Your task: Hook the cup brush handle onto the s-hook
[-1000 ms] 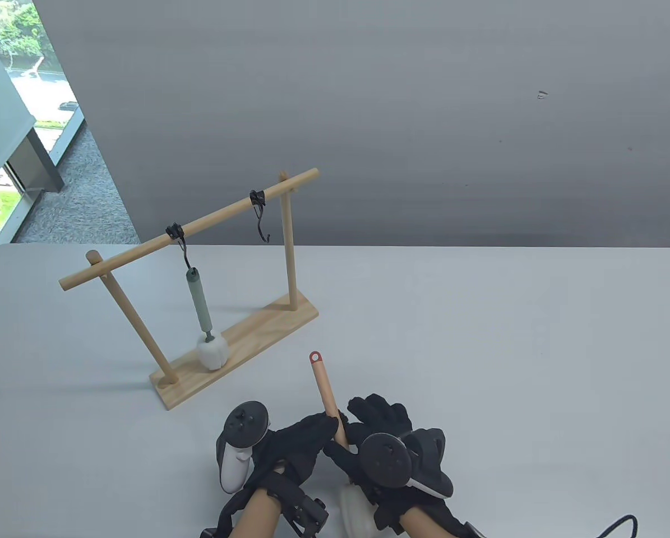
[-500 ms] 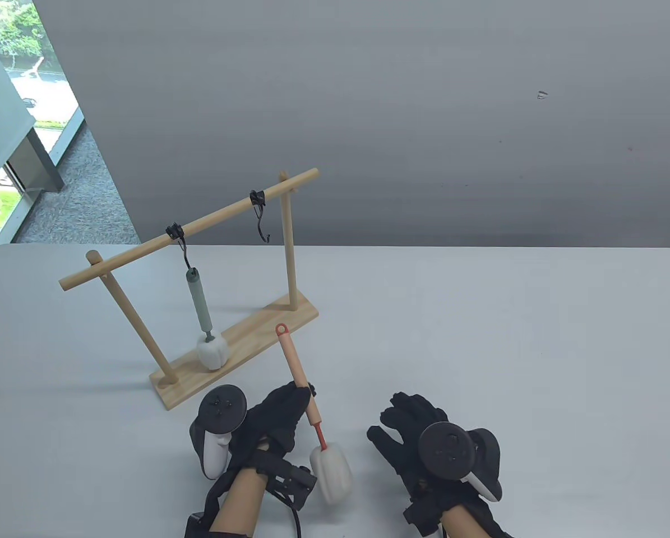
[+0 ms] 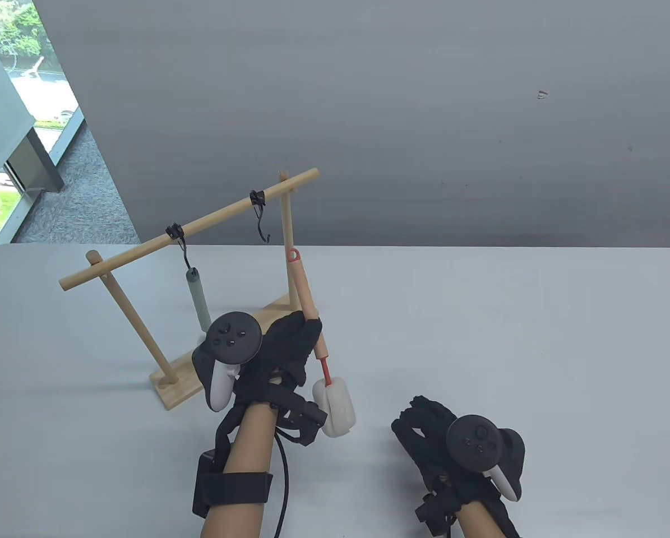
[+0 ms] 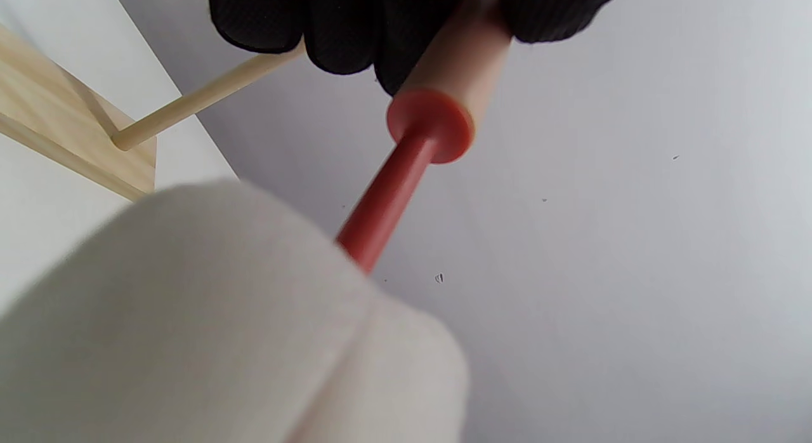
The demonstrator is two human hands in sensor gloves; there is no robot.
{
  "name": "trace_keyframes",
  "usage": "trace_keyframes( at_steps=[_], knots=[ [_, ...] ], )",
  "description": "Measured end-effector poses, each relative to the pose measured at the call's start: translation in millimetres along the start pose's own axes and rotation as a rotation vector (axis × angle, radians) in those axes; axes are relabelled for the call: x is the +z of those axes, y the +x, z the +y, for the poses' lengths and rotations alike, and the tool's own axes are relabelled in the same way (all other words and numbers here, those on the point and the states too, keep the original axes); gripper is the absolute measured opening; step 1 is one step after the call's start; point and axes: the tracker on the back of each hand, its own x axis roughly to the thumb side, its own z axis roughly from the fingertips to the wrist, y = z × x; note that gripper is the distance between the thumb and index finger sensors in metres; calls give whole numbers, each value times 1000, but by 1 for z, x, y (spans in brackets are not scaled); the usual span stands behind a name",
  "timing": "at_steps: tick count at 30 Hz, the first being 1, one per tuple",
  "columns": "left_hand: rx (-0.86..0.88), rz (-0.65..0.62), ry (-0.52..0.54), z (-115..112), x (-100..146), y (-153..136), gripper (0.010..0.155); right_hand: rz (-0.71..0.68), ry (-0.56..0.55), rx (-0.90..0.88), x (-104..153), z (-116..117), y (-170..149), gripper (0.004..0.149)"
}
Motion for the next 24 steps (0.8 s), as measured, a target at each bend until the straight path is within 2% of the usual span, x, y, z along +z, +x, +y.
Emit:
trace_keyframes(
  at_steps=[6, 14, 20, 24],
  knots=[
    [-42, 48, 58, 8, -13, 7, 53, -8, 21, -13, -2, 2, 0, 61],
    [33, 87, 45, 15, -21, -4, 53, -4, 19, -31, -3, 1, -2, 61],
    [17, 109, 66, 21, -21, -8, 53, -8, 21, -28, -3, 2, -2, 61],
    [53, 114, 35, 23, -23, -15, 53, -7, 22, -32, -3, 2, -2, 61]
  ],
)
